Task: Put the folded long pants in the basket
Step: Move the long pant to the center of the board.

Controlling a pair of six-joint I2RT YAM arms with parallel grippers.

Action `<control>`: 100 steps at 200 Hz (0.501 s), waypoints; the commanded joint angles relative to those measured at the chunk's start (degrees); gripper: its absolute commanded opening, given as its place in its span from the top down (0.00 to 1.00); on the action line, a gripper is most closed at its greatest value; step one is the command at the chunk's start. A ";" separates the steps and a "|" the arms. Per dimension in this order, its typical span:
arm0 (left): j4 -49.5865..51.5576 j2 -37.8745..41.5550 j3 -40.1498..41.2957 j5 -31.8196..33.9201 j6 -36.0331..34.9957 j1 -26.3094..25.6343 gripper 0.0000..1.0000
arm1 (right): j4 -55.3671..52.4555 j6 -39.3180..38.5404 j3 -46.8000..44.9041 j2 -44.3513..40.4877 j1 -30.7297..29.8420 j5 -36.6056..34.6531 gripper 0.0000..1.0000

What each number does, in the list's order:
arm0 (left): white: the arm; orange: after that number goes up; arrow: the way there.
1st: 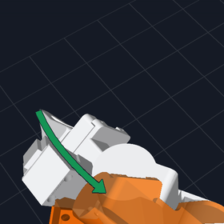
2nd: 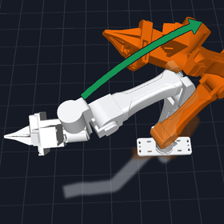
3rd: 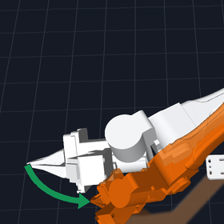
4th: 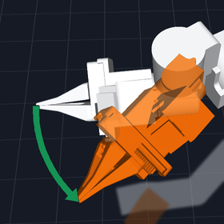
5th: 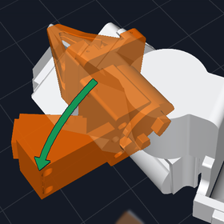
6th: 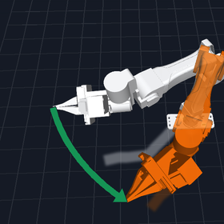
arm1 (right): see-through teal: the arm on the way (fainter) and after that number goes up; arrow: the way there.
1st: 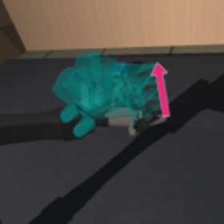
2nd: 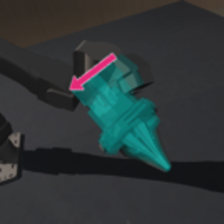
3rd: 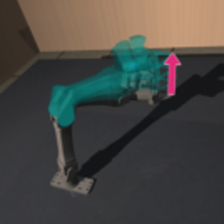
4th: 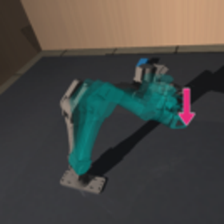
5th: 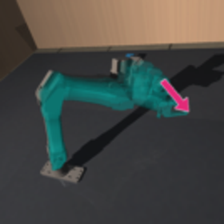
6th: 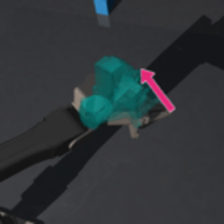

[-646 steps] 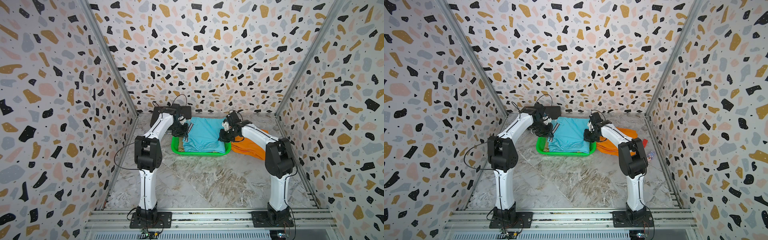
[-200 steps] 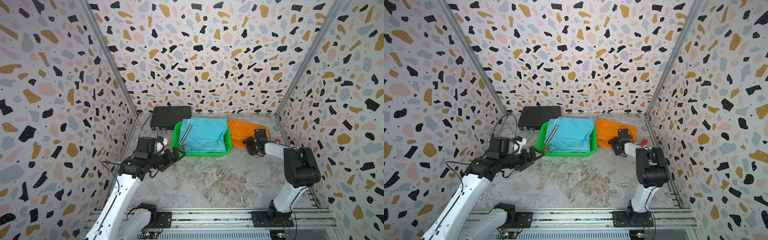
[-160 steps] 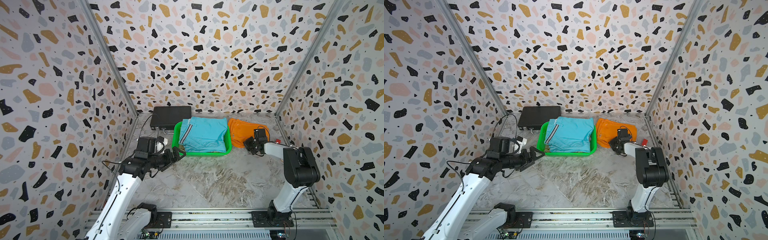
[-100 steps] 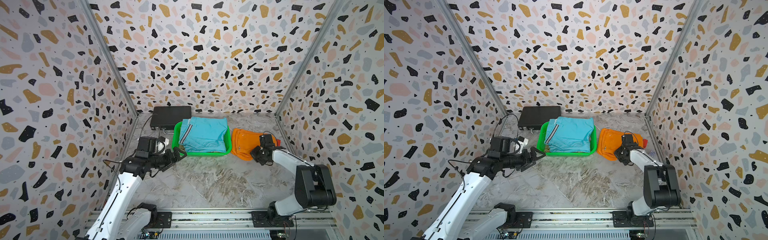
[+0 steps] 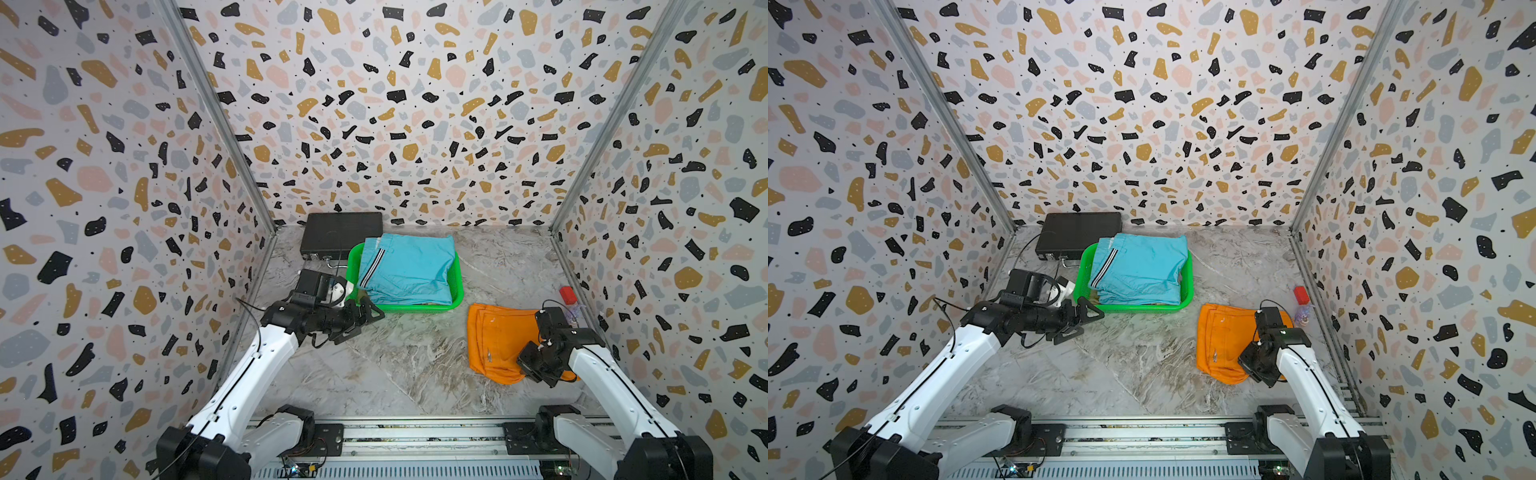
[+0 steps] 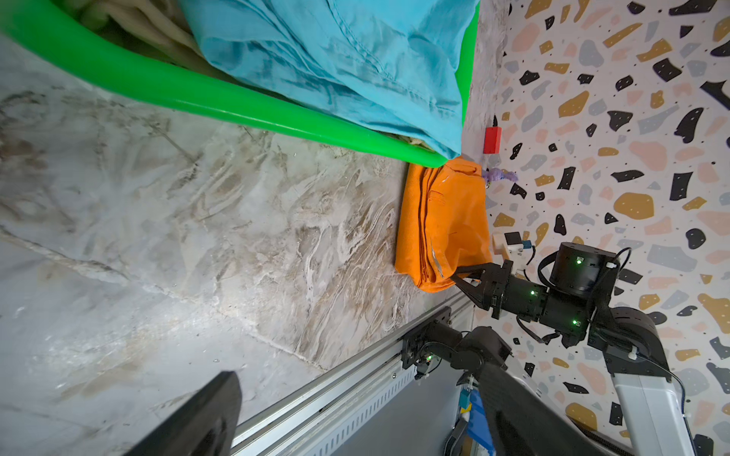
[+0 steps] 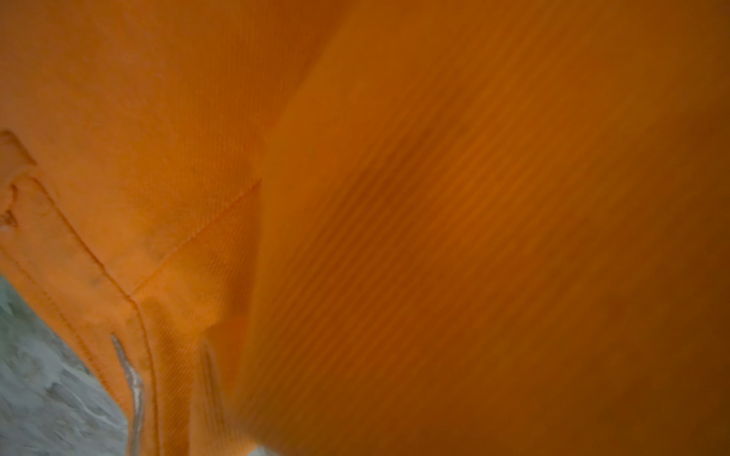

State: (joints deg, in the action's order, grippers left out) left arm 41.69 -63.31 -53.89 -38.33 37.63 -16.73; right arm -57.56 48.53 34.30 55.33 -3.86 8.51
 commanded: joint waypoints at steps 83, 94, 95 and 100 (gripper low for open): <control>-23.04 -11.40 8.43 5.62 9.83 -20.27 0.05 | -3.07 -6.70 -4.63 -1.54 -1.60 21.16 1.00; -25.79 -13.70 9.79 6.01 9.88 -20.86 0.05 | -0.55 -6.20 -5.10 -0.04 -2.52 22.63 1.00; -26.05 -13.91 9.91 6.00 10.74 -20.87 0.05 | -0.32 -6.19 -5.11 0.13 -2.67 22.79 1.00; -27.46 -14.73 10.69 5.86 11.73 -20.89 0.05 | 0.65 -5.89 -5.12 1.07 -3.14 23.55 1.00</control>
State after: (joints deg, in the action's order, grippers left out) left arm 24.21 -74.35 -46.19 -34.48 44.88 -36.93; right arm -60.99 43.16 30.11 53.80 -5.06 24.25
